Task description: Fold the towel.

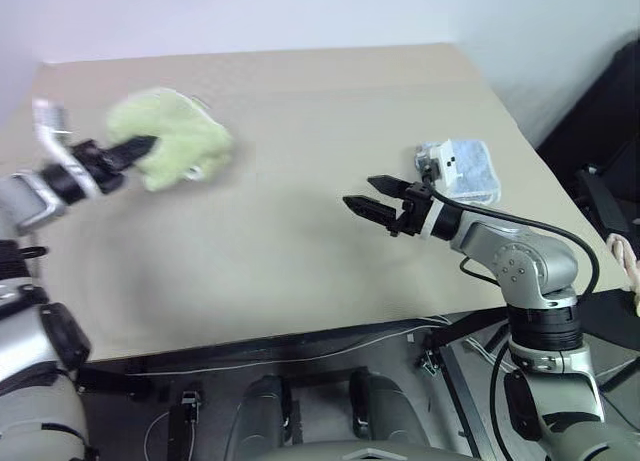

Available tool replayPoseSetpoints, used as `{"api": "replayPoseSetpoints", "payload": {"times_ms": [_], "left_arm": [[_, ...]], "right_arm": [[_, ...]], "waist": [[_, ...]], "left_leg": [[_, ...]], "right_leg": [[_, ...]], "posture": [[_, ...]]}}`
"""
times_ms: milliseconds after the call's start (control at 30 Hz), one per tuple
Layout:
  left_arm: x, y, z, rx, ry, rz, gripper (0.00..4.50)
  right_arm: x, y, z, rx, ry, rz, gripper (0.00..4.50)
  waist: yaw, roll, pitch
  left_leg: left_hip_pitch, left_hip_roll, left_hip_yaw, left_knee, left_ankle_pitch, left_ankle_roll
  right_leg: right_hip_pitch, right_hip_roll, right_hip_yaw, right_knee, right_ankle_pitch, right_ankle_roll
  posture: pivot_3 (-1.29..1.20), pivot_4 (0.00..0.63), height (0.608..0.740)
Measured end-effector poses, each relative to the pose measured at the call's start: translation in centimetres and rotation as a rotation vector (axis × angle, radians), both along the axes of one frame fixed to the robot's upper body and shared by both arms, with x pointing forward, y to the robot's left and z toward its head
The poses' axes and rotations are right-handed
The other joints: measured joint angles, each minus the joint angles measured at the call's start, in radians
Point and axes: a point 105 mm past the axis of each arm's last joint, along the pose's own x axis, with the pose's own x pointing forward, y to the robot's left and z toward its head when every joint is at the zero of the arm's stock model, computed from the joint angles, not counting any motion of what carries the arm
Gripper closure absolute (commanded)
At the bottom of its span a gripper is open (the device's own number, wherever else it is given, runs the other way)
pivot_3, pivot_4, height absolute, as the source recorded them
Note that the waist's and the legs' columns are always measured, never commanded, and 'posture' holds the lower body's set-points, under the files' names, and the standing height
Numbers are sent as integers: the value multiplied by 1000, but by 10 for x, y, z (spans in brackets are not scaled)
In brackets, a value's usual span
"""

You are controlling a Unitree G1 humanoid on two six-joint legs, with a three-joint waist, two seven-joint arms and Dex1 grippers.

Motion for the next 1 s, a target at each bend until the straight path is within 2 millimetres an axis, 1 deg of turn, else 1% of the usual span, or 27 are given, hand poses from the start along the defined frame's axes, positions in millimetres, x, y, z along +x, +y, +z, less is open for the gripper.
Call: {"api": "replayPoseSetpoints", "payload": {"times_ms": [100, 167, 233, 333, 433, 500, 600, 633, 700, 767, 900, 1000], "left_arm": [[-8, 32, -2, -9, -2, 122, 4469], [-16, 57, -5, -28, -2, 225, 4469], [-25, 74, -6, -30, -7, 291, 4469], [-37, 91, -14, -44, 2, 351, 4469], [-48, 101, -26, -93, 11, 391, 4469], [-52, 105, -32, -112, 21, 405, 4469], [-53, 105, -29, -179, -23, 405, 4469], [-50, 104, -27, -193, -40, 400, 4469], [-39, 99, -21, -225, -89, 402, 4469], [-28, 94, -20, -249, -111, 415, 4469], [-15, 86, -28, -286, -106, 425, 4469], [-12, 86, -42, -333, -90, 460, 4469]], "right_arm": [[0, 5, 0, -5, -4, 30, 0], [-1, 11, 1, -15, -12, 59, 0], [0, 12, -2, -31, -12, 69, 0], [0, 16, -3, -55, -18, 93, 0], [0, 17, 0, -61, -28, 109, 0], [-1, 15, 0, -71, -30, 115, 0], [-2, 15, -2, -88, -30, 126, 0], [-2, 16, -3, -92, -28, 132, 0], [-2, 18, -4, -98, -26, 138, 0], [-1, 19, -3, -100, -27, 142, 0], [-2, 16, -5, -112, -17, 137, 0], [-4, 10, -11, -133, 8, 127, 0]], "waist": [[7, 0, 0], [7, -1, 0], [9, -1, 0], [7, -1, 0], [6, -1, 0], [8, -1, 0], [8, -2, 0], [9, -2, 0], [13, -2, 0], [12, -2, 0], [3, -2, 0], [2, -2, 0]], "left_leg": [[0, 0, 2, 0, 0, -1], [-1, 0, 2, 0, 0, -1], [-1, 0, 2, 0, 0, -1], [-1, 0, 3, 0, 0, -1], [-1, 0, 3, 0, 0, -1], [-1, 0, 3, 0, 0, -1], [-1, 0, 2, 0, 0, -2], [-1, 0, 2, 0, 0, -2], [-1, 0, 2, 1, 1, -2], [-1, -1, 2, 1, 1, -2], [-1, -1, 3, 1, 1, -2], [-1, 0, 3, 0, 1, -2]], "right_leg": [[0, 0, -1, 1, 0, 0], [0, 0, -1, 0, 0, 0], [0, -1, -1, 0, 0, 0], [0, -3, -1, 0, 0, 0], [-1, -3, -1, 0, 0, 0], [-1, -3, -2, 1, 0, 0], [-1, -3, -2, 1, 0, 0], [-1, -3, -2, 1, 0, 0], [0, -3, -2, 1, 0, 0], [0, -3, -3, 1, 0, 0], [0, -2, -2, 1, 0, 1], [-1, -1, -2, 2, 0, 1]], "posture": [[0, 150, 740], [0, 150, 740], [0, 150, 740], [0, 150, 740], [0, 150, 740], [0, 150, 740], [0, 150, 740], [0, 150, 740], [0, 150, 740], [0, 150, 740], [0, 150, 740], [0, 150, 740]]}}
